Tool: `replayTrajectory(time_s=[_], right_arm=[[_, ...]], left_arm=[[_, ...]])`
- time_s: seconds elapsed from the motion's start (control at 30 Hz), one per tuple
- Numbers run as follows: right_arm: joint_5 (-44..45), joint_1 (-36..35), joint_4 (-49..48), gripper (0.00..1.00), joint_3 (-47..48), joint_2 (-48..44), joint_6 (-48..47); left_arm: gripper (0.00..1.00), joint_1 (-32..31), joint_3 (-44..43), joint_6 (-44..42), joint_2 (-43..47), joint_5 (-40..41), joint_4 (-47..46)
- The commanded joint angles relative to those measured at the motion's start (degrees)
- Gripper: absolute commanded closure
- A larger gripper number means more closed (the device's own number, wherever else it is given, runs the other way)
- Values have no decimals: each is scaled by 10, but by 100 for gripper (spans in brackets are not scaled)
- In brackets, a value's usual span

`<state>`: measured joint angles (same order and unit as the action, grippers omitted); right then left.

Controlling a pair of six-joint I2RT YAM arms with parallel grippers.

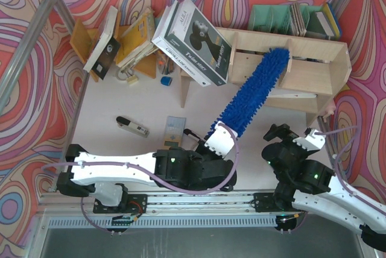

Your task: Dust the bookshelf with a duster

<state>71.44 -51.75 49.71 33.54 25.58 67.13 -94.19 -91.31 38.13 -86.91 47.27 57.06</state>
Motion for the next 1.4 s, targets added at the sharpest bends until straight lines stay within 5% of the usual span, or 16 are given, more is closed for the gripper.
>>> replayTrajectory(time_s=[0.0, 0.27, 0.5, 0.97, 1.37], right_arm=[[8, -3, -26, 1, 46, -4, -43], [-4, -2, -85, 1, 117, -11, -171], [20, -3, 39, 2, 213, -37, -129], [50, -2, 72, 4, 235, -116, -155], [60, -3, 91, 4, 236, -93, -133]], left_arm=[[100, 3, 12, -5, -19, 13, -21], [100, 9, 26, 2, -23, 7, -22], [100, 28, 59, 12, -39, -80, -39], [100, 20, 87, -44, 36, -27, -119], [100, 20, 44, -5, -43, -49, -33]])
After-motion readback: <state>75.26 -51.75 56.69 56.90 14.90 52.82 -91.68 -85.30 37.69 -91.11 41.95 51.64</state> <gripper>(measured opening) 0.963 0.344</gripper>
